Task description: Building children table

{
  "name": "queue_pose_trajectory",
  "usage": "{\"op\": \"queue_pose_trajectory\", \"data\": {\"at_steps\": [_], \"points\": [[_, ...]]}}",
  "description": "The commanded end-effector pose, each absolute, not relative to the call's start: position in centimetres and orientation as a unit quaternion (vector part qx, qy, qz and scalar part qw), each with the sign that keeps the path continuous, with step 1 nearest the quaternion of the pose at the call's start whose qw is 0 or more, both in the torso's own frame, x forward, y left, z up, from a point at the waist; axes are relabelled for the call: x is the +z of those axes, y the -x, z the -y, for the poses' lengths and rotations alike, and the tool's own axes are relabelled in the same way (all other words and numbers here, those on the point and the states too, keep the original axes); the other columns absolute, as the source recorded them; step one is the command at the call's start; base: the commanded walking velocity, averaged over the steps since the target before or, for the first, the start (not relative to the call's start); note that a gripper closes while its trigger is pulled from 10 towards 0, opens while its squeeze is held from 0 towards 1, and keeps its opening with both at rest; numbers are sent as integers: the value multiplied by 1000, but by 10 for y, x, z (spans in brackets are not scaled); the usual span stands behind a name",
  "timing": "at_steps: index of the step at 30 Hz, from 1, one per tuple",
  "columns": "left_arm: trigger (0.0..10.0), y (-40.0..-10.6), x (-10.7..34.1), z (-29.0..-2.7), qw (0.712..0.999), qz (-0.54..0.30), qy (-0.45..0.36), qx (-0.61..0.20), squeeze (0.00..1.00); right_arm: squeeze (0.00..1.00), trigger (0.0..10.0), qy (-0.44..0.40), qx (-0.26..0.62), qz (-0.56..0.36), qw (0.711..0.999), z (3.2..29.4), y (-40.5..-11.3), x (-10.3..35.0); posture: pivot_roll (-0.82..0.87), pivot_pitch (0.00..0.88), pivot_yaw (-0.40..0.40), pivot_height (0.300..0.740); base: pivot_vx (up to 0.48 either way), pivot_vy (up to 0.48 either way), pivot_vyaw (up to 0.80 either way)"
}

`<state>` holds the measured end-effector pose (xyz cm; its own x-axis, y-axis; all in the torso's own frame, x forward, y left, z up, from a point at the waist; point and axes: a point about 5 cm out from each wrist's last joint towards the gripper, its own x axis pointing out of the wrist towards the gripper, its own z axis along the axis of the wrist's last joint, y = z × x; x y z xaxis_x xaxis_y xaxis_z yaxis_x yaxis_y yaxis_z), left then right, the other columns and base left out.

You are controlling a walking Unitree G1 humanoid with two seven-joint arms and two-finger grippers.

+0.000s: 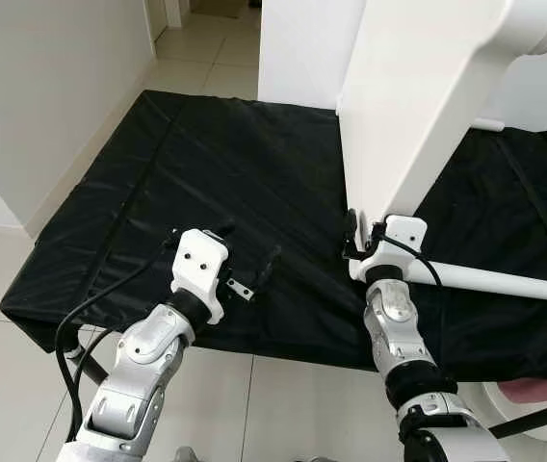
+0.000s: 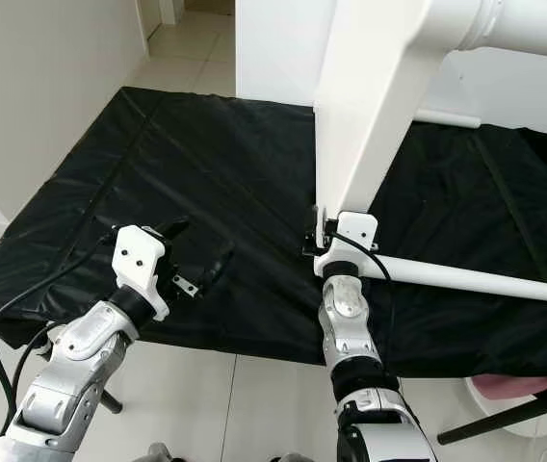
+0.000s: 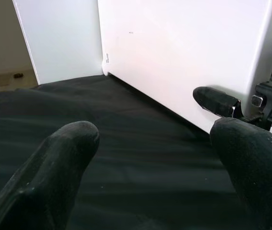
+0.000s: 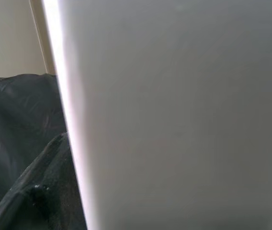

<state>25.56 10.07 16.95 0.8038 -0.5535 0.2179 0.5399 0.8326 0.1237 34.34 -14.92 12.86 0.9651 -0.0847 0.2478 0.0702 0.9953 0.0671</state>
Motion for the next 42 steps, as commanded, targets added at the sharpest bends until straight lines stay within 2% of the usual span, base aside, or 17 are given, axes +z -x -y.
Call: {"op": "queue_pose_trajectory", "data": {"at_steps": [1,3,4,5,6,7,8,9,10,20,25,29,33,35,42], "points": [[10000,-254,173,-100,944,125,-29,-303,0,0,10000,-28,-44,114,992,153,-345,125,60,115,-8,740,0,0,0],[10000,-255,174,-100,944,126,-29,-302,0,0,10000,-26,-41,115,992,153,-347,126,63,118,-7,740,0,0,0],[10000,-256,175,-101,945,128,-30,-300,0,0,8392,-24,-38,115,992,152,-349,127,64,120,-8,740,0,0,0],[10000,-256,175,-101,945,128,-30,-300,0,0,8392,-24,-38,115,992,152,-349,127,64,120,-8,740,0,0,0],[10000,-256,176,-101,945,129,-30,-299,0,0,6784,-24,-35,116,992,152,-350,128,65,117,-9,740,0,0,0],[10000,-257,177,-101,945,130,-31,-298,0,0,3843,-24,-31,116,992,151,-351,129,67,116,-9,740,0,0,0],[10000,-257,177,-101,945,130,-31,-298,0,0,3843,-24,-31,116,992,151,-351,129,67,116,-9,740,0,0,0],[10000,-257,177,-101,946,131,-31,-297,0,0,2471,-24,-29,116,992,151,-352,129,68,115,-10,740,0,0,0],[10000,-258,178,-101,946,132,-32,-294,0,0,0,-25,-17,121,992,148,-353,130,71,113,-10,740,0,0,0],[10000,-258,181,-101,946,133,-32,-294,0,0,0,-39,-2,134,990,136,-356,136,77,112,-4,740,0,0,0],[10000,-259,182,-102,946,133,-30,-294,0,0,0,-44,9,144,989,121,-357,139,73,119,3,740,0,0,0],[10000,-258,182,-99,945,130,-27,-300,0,0,0,-46,31,159,986,93,-356,146,72,122,9,740,0,0,0],[10000,-257,182,-99,944,130,-29,-301,0,0,0,-51,44,169,983,75,-355,151,73,122,10,740,0,0,0],[10000,-257,182,-99,944,130,-29,-301,0,0,0,-51,44,169,983,75,-355,151,73,122,10,740,0,0,0],[10000,-258,182,-100,944,127,-25,-303,0,0,0,-62,91,179,978,36,-349,157,72,116,12,740,0,0,0]]}}
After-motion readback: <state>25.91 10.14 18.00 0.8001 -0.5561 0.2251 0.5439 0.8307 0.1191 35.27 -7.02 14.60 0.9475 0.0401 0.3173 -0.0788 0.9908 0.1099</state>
